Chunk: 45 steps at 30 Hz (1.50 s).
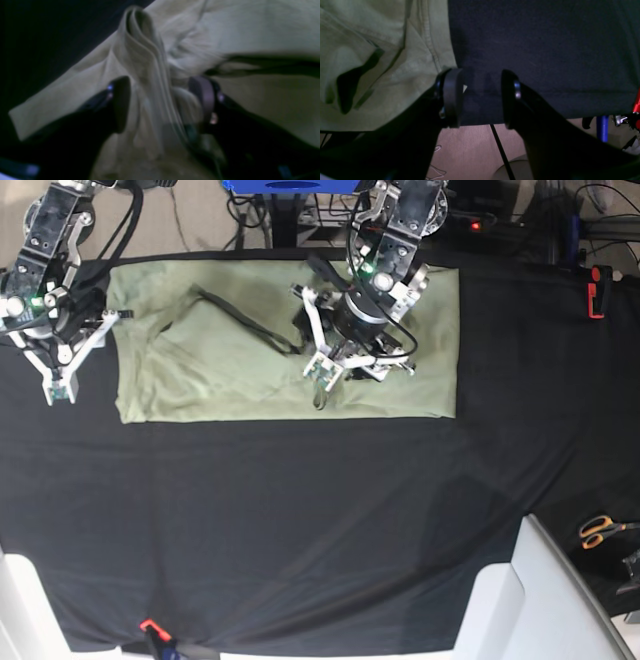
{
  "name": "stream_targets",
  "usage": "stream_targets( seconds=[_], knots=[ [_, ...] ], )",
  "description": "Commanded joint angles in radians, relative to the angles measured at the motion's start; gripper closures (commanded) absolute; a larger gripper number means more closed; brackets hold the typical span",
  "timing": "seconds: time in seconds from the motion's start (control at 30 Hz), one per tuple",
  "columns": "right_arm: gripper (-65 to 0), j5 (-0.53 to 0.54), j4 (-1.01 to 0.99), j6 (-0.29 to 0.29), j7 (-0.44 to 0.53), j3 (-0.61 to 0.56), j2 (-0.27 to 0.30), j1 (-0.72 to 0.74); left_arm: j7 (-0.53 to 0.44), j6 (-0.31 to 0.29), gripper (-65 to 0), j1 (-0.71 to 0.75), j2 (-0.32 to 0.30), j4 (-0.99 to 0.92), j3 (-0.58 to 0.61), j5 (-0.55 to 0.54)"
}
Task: Fold the T-shirt properly
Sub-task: 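Grasp the shirt's end with the left gripper and fold it toward the right gripper, then open the left gripper and retract it to the side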
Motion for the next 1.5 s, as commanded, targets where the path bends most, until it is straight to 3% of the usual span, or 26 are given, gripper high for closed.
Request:
stream_targets(
  seconds=[0.0, 0.2, 0.37, 0.43, 0.5, 0.53, 0.57, 1.47],
  knots=[
    [-23.7, 0.002, 0.017, 0.0, 0.01, 0.0, 0.004, 0.016, -0.019, 0.008, -43.9, -0.004, 0.002, 0.016, 0.012, 0.0],
    [-23.7, 0.002, 0.017, 0.0, -0.04, 0.0, 0.004, 0.036, -0.019, 0.008, -55.1, 0.026, -0.004, 0.068, 0.063, -0.002],
    [-23.7, 0.002, 0.019, 0.0, -0.038, 0.0, 0.005, 0.036, -0.019, 0.007, -53.6, 0.098, -0.037, 0.193, 0.059, 0.0],
    [-23.7, 0.002, 0.019, 0.0, -0.038, 0.0, 0.007, 0.036, -0.019, 0.008, -43.8, 0.106, -0.066, 0.19, 0.057, -0.002],
    [-23.7, 0.002, 0.019, 0.0, -0.036, 0.0, 0.007, 0.036, -0.021, 0.008, -21.6, 0.106, -0.073, 0.163, 0.051, -0.003],
    [-23.7, 0.002, 0.019, 0.0, -0.035, 0.0, 0.005, 0.036, -0.022, 0.008, -6.7, 0.104, -0.073, 0.151, 0.049, -0.003],
    [-23.7, 0.002, 0.019, 0.0, -0.033, 0.0, 0.004, 0.036, -0.022, 0.008, 0.0, 0.101, -0.073, 0.14, 0.049, -0.003],
    [-24.2, 0.002, 0.019, 0.0, -0.038, 0.0, 0.002, 0.036, -0.021, 0.01, 0.0, 0.092, -0.07, 0.081, 0.048, -0.005]
  ],
)
